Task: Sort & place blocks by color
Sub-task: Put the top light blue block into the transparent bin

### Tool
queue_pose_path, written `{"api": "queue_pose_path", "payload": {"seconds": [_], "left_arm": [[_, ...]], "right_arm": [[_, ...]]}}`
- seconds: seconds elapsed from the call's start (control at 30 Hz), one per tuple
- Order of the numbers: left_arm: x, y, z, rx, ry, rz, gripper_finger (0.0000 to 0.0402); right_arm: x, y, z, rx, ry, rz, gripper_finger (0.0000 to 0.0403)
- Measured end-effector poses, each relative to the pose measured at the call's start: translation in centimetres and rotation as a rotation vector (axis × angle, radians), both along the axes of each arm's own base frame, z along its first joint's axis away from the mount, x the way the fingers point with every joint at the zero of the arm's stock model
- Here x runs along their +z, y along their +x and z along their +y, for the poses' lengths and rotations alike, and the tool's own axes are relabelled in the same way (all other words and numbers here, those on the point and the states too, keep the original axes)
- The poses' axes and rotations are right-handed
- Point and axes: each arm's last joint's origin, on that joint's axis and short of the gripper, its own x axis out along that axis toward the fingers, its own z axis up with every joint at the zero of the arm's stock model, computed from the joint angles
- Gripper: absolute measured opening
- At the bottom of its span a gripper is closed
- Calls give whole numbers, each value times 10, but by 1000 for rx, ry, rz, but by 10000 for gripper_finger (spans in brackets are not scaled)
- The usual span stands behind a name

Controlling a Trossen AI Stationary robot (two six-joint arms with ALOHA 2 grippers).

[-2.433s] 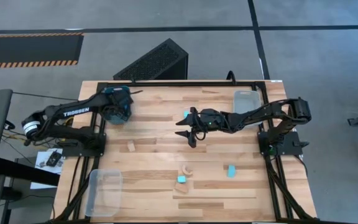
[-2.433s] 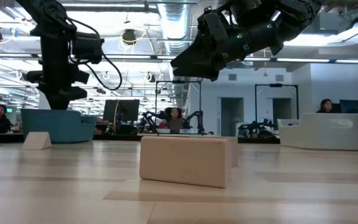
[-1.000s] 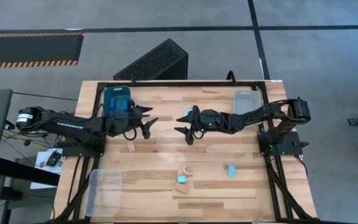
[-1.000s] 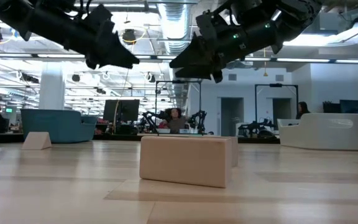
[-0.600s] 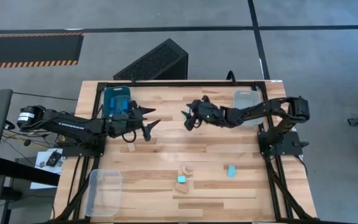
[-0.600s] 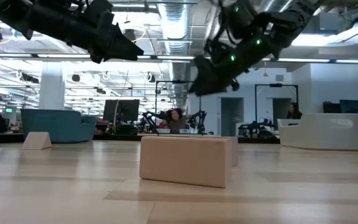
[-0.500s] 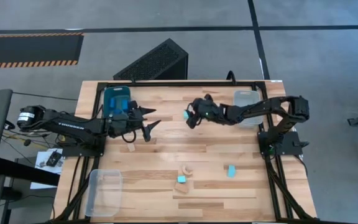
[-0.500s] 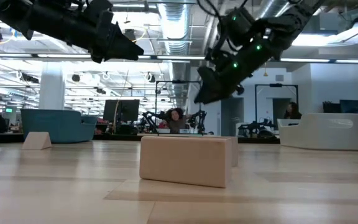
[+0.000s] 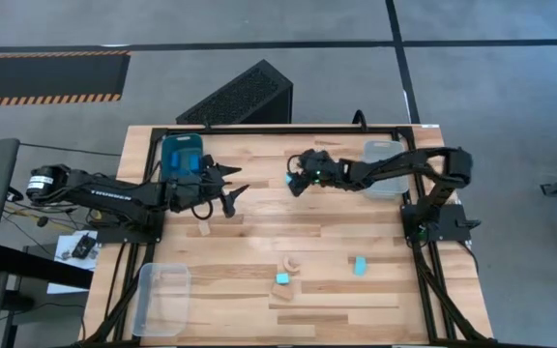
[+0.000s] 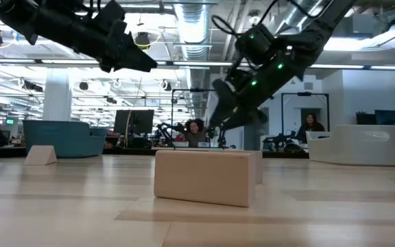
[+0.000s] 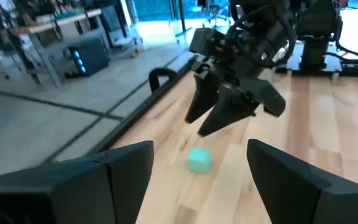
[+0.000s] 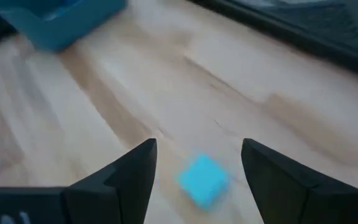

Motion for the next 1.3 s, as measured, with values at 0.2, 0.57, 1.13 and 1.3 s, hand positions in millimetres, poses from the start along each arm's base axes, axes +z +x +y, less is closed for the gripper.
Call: {"api": "queue_pose_path", "payload": {"seconds": [0.2, 0.57, 1.13, 1.3], "left_arm": [[-8, -3, -1, 28, -152, 15, 249], [-25, -13, -21, -47, -306, 192, 249], [-32, -6, -50, -133, -51, 143, 249], [-44, 20, -32, -199, -33, 82, 249]], "right_arm": [[-29, 17, 23, -68, 50, 2, 250], [-10, 41, 85, 10, -14, -30, 230], [-19, 55, 164, 43, 87, -3, 216], [12, 45, 186, 71, 79, 96, 216]]}}
